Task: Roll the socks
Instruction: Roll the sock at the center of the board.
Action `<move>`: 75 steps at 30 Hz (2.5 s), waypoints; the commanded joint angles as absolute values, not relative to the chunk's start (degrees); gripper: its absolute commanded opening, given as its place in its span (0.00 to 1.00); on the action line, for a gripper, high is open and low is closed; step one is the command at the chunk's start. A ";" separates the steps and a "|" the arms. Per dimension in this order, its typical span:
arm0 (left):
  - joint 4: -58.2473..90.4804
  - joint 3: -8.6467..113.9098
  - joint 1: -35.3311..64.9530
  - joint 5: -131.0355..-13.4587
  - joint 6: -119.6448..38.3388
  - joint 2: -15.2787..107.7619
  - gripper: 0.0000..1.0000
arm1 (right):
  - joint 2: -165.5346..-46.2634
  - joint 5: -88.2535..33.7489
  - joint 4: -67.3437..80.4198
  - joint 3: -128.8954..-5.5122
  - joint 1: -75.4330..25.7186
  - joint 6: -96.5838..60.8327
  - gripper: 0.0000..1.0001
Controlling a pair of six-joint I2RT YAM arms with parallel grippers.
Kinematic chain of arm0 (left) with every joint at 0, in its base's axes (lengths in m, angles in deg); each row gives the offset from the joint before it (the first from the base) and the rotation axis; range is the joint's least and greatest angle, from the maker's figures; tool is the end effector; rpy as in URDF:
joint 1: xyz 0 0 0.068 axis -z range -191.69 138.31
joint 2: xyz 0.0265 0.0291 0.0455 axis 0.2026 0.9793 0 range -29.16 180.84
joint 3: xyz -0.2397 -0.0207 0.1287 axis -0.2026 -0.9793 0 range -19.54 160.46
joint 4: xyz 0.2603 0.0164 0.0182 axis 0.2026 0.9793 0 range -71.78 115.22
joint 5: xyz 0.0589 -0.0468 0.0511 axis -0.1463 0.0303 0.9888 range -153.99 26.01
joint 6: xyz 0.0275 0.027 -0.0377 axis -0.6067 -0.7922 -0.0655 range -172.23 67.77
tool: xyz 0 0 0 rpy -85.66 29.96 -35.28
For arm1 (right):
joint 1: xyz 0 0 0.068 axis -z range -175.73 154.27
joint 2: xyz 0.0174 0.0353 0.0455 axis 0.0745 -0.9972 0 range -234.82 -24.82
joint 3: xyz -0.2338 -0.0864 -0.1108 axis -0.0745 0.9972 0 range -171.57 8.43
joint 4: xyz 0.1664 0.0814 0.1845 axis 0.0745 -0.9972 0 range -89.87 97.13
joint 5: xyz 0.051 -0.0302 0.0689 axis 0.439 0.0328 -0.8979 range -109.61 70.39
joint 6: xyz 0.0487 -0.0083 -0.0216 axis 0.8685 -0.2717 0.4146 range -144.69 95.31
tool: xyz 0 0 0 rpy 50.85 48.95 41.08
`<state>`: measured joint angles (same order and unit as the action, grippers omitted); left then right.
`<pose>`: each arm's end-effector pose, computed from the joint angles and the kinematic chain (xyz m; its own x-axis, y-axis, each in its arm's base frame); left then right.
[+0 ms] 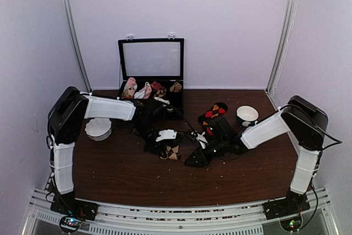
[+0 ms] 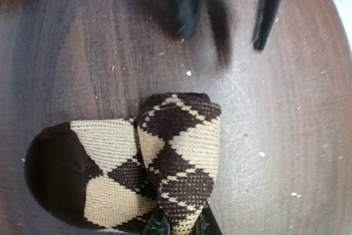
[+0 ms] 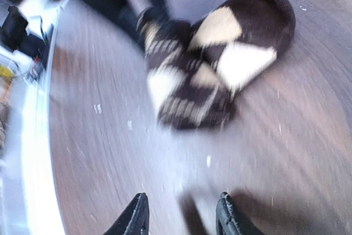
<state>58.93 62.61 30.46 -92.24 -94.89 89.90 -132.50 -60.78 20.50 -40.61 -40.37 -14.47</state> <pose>0.2874 -0.2829 0.1421 -0.0812 0.8785 -0.4708 0.9807 -0.0139 -0.1949 0.2323 0.2625 0.1154 -0.6498 -0.4541 -0.6096 -0.7553 0.2953 0.5851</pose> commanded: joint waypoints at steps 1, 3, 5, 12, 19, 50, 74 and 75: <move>70.76 67.73 28.91 -100.82 -93.92 95.61 0.07 | -125.81 -49.48 29.39 -32.59 -43.60 -26.84 0.41; 74.72 70.63 28.17 -103.74 -94.79 97.74 0.07 | -124.00 -46.03 30.18 -30.77 -45.90 -29.95 0.41; 80.48 74.28 27.65 -106.18 -95.76 100.46 0.07 | -123.18 -42.73 29.33 -30.51 -48.09 -32.17 0.40; 92.16 82.69 26.98 -109.45 -98.66 107.67 0.08 | -121.08 -29.82 25.23 -31.90 -58.41 -38.94 0.39; 96.93 86.66 27.03 -108.14 -98.97 112.23 0.09 | -122.07 -26.10 19.78 -39.13 -59.91 -47.08 0.39; 91.71 84.39 26.41 -106.35 -96.98 108.33 0.52 | -143.32 -31.68 7.55 -53.87 -53.95 -53.32 0.22; 62.70 56.56 25.31 -99.65 -97.71 78.13 0.53 | -152.87 -59.51 -9.37 -64.43 -44.26 -24.22 0.06; 62.20 56.06 26.03 -99.11 -98.28 78.15 0.53 | -153.51 -60.06 -9.84 -64.93 -43.82 -23.02 0.06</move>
<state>63.98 57.78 23.01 -102.01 -93.44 77.88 -146.16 -57.65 5.42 -65.24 -45.03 -30.58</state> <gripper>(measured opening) 0.536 0.130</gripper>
